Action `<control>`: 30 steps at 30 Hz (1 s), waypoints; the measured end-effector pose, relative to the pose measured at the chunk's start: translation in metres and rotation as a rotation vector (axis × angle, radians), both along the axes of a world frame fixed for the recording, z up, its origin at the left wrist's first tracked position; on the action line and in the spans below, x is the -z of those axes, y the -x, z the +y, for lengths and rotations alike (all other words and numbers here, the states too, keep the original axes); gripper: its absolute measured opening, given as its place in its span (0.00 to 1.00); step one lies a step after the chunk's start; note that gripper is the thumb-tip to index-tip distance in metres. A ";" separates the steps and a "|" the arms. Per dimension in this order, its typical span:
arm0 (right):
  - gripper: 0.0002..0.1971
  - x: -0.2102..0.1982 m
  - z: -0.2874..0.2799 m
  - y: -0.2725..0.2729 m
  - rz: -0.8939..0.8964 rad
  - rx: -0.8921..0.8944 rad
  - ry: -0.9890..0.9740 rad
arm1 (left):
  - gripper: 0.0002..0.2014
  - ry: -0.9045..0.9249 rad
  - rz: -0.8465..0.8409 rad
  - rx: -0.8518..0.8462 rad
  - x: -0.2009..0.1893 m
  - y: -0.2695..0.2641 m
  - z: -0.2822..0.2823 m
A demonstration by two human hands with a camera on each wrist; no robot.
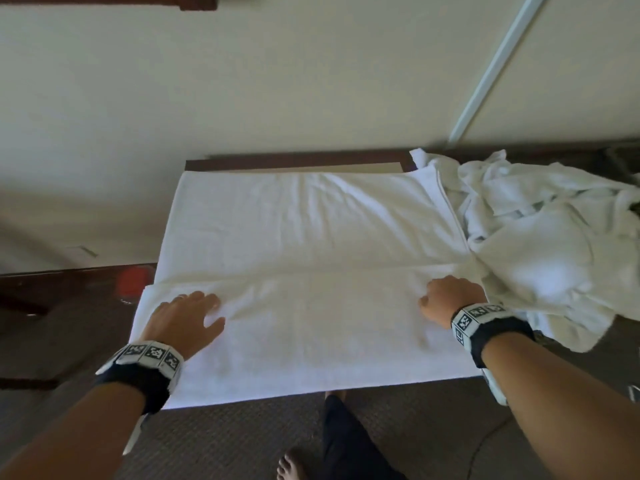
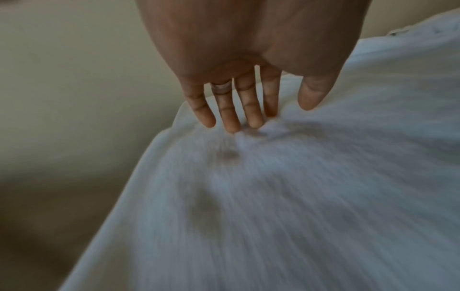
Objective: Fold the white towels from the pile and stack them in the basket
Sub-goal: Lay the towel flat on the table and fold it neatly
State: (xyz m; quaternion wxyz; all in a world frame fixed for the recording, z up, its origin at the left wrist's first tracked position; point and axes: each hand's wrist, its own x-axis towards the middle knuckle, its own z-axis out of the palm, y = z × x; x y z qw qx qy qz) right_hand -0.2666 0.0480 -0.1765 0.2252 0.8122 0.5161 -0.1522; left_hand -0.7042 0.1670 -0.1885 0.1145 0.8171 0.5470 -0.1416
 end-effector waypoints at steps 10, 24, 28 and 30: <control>0.11 -0.010 0.140 -0.042 0.033 -0.161 -0.155 | 0.19 -0.037 0.066 0.106 -0.019 -0.086 0.150; 0.33 0.043 0.291 -0.126 -0.030 -0.286 -0.213 | 0.31 -0.122 0.233 0.066 0.028 -0.139 0.310; 0.21 0.039 0.310 -0.131 -0.073 -0.286 -0.253 | 0.20 -0.239 0.191 0.023 0.025 -0.142 0.318; 0.15 0.036 0.310 -0.133 -0.075 -0.287 -0.264 | 0.19 -0.258 0.176 0.010 0.022 -0.138 0.316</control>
